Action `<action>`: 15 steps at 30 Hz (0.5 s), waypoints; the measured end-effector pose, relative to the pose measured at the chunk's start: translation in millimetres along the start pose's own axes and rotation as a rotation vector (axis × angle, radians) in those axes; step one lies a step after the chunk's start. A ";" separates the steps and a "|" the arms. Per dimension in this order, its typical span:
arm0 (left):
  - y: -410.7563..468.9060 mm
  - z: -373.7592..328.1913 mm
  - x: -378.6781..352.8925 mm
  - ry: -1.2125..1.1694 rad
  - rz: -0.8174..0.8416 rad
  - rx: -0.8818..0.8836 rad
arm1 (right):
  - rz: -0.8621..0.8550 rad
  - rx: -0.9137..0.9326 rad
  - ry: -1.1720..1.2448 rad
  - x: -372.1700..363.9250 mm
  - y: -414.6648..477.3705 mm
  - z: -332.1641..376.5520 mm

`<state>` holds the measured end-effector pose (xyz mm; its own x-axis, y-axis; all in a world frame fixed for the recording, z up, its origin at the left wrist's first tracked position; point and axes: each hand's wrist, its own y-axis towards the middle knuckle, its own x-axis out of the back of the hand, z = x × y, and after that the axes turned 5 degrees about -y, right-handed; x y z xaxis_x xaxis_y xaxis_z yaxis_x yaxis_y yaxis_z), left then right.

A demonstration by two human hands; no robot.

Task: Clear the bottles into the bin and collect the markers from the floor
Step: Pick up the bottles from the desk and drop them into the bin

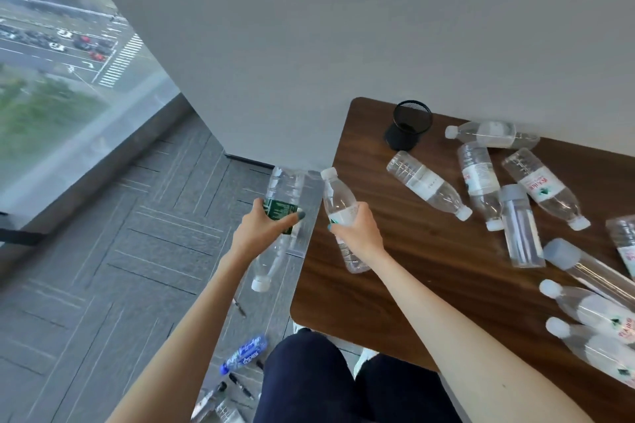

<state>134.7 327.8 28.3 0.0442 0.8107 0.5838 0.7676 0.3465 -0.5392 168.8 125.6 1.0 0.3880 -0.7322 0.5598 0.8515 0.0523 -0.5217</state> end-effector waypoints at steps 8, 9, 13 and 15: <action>52.4 21.7 34.0 0.117 0.079 0.001 | -0.023 -0.094 0.038 -48.2 22.9 46.1; 58.9 21.7 34.7 0.128 0.087 -0.002 | -0.034 -0.112 0.047 -51.2 25.7 47.4; 86.5 6.6 36.3 0.164 0.078 -0.018 | -0.081 -0.171 0.066 -56.2 34.3 49.4; 103.1 -2.0 36.4 0.158 0.107 -0.006 | -0.105 -0.187 0.091 -55.4 36.8 50.4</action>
<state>216.7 392.2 -4.9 0.2251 0.7583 0.6118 0.7569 0.2593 -0.5999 196.5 202.3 -16.8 0.2597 -0.7857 0.5614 0.8019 -0.1484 -0.5787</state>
